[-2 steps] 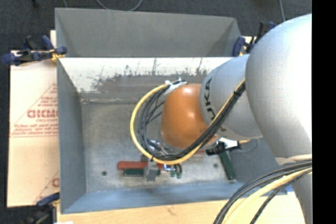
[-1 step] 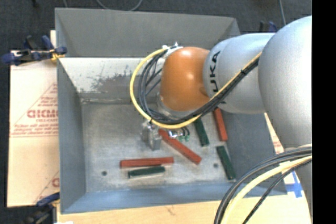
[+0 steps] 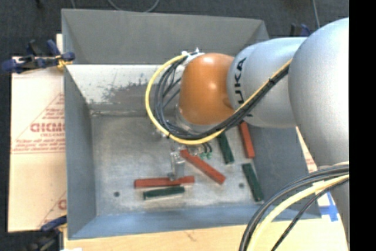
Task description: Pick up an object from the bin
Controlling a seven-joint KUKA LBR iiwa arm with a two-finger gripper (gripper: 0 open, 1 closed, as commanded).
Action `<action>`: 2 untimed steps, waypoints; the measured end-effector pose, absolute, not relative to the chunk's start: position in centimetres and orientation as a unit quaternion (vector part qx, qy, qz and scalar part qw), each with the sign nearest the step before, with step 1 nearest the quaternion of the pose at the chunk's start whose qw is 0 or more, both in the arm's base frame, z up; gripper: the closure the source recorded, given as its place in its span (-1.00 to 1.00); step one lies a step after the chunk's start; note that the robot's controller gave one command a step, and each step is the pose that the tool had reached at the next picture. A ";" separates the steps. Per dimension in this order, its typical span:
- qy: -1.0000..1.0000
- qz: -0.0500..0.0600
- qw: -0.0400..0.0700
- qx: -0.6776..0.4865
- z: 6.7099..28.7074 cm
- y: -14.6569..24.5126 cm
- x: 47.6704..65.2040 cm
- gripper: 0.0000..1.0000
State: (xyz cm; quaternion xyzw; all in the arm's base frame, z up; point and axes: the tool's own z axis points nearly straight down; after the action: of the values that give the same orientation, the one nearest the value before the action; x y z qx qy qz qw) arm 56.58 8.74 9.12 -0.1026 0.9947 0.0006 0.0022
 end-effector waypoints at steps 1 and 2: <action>0.999 0.001 0.007 -0.033 7.3 7.2 47.9 -1.00; 0.999 0.001 0.004 -0.033 7.2 7.2 47.8 1.00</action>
Offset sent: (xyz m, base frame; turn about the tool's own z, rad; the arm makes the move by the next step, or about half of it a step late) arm -0.0898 -0.0142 -0.0207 0.1355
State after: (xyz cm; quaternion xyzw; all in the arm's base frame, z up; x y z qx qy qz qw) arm 47.81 7.23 7.16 -0.0335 0.9994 0.0006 0.0038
